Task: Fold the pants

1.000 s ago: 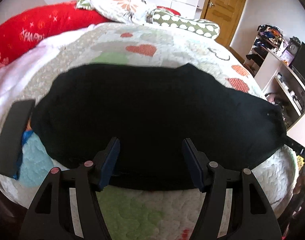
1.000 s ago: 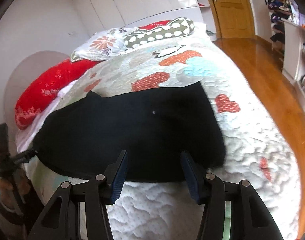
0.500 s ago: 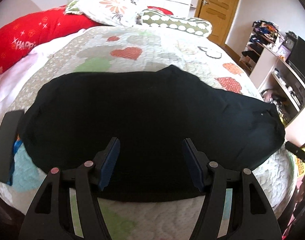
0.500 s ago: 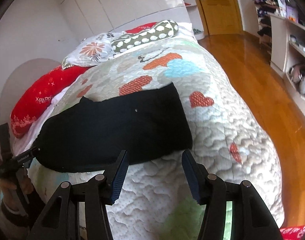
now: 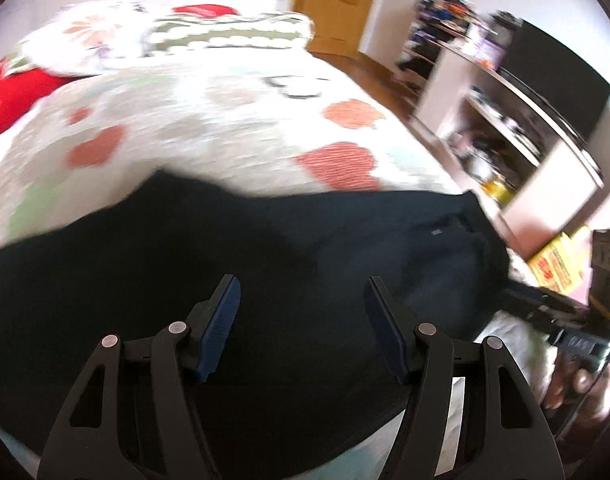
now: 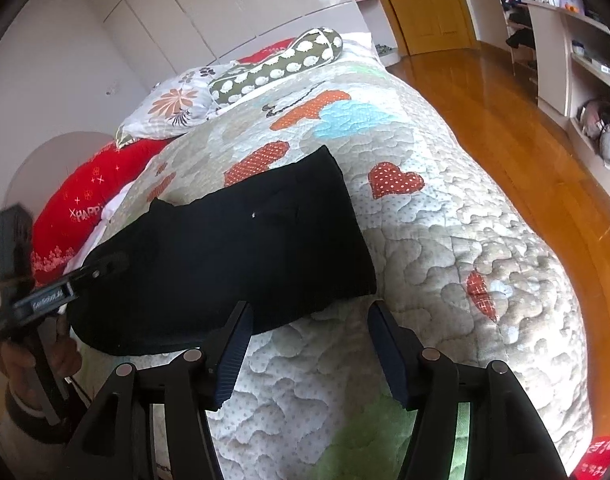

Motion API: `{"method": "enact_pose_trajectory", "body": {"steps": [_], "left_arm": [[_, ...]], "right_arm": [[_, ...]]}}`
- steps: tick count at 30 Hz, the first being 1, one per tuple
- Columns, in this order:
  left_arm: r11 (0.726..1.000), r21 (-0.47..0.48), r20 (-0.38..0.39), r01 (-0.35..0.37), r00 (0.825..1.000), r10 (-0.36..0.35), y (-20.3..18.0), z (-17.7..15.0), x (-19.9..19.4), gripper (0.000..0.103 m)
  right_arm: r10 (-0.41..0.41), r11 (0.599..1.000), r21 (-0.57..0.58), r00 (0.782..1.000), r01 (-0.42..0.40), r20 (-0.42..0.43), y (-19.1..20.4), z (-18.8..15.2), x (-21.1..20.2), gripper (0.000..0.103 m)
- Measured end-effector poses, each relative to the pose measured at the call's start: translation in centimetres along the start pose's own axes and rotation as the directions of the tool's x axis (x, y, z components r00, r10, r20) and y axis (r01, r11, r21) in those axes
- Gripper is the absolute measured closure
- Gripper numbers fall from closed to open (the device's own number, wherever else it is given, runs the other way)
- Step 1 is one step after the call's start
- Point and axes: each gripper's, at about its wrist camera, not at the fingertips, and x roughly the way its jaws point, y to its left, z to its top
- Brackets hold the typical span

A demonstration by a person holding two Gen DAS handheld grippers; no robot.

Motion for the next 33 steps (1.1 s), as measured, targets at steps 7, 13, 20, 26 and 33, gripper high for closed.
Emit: {"method": "enact_pose_trajectory", "body": {"steps": [7, 13, 20, 26, 33], "left_arm": [[0.982, 0.092, -0.088, 0.167, 0.983, -0.159, -4.4, 4.4, 4.6, 0.036], [0.964, 0.206, -0.145, 0.167, 0.980, -0.139, -8.5, 6.8, 8.9, 0.036], [0.887, 0.372, -0.230, 0.274, 0.953, -0.198, -11.1, 7.7, 12.1, 0.036], [0.849, 0.414, -0.273, 0.328, 0.935, -0.228, -11.4, 7.4, 13.5, 0.052], [0.851, 0.356, -0.246, 0.386, 0.917, -0.314, -10.9, 7.9, 13.1, 0.083]], "right_arm": [[0.030, 0.999, 0.015, 0.999, -0.030, 0.013, -0.1, 0.2, 0.7, 0.037], [0.060, 0.997, 0.038, 0.997, -0.062, 0.041, -0.5, 0.5, 1.5, 0.032], [0.100, 0.992, 0.068, 0.993, -0.105, 0.069, -1.1, 1.1, 2.2, 0.030], [0.099, 0.990, 0.095, 0.991, -0.107, 0.094, -1.6, 1.6, 2.7, 0.048], [0.160, 0.976, 0.130, 0.979, -0.176, 0.128, -1.9, 2.7, 2.6, 0.077]]}}
